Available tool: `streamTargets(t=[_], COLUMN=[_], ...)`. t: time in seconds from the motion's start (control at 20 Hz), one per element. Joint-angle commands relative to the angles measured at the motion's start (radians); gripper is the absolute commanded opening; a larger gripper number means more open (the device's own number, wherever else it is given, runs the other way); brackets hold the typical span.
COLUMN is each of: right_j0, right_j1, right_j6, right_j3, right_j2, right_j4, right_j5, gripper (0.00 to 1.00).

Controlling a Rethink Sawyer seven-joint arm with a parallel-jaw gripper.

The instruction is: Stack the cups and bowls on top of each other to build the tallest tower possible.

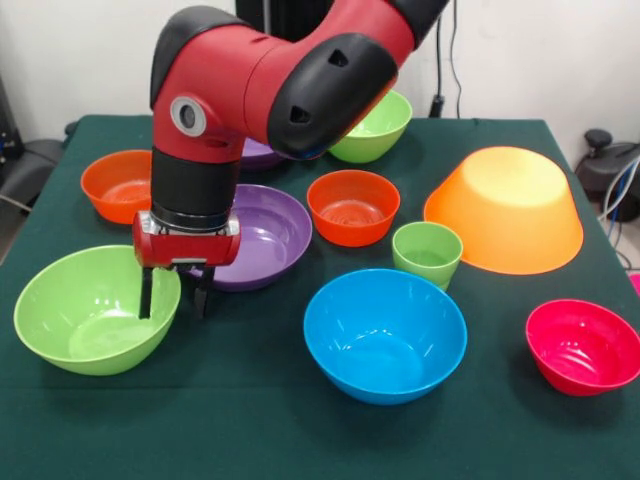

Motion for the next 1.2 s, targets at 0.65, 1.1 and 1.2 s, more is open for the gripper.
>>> streamTargets(t=[0.65,1.1,1.2], right_j0=[0.002,0.016,0.02], right_j1=[0.008,-0.009,-0.013], right_j6=[0.139,0.197,0.207], right_j3=[-0.033,-0.012,-0.007], right_j2=[0.097,0.07,0.058], right_j4=[0.129,0.143,0.142], right_j5=[0.015,-0.029,-0.035], gripper=[0.0,0.0,0.0])
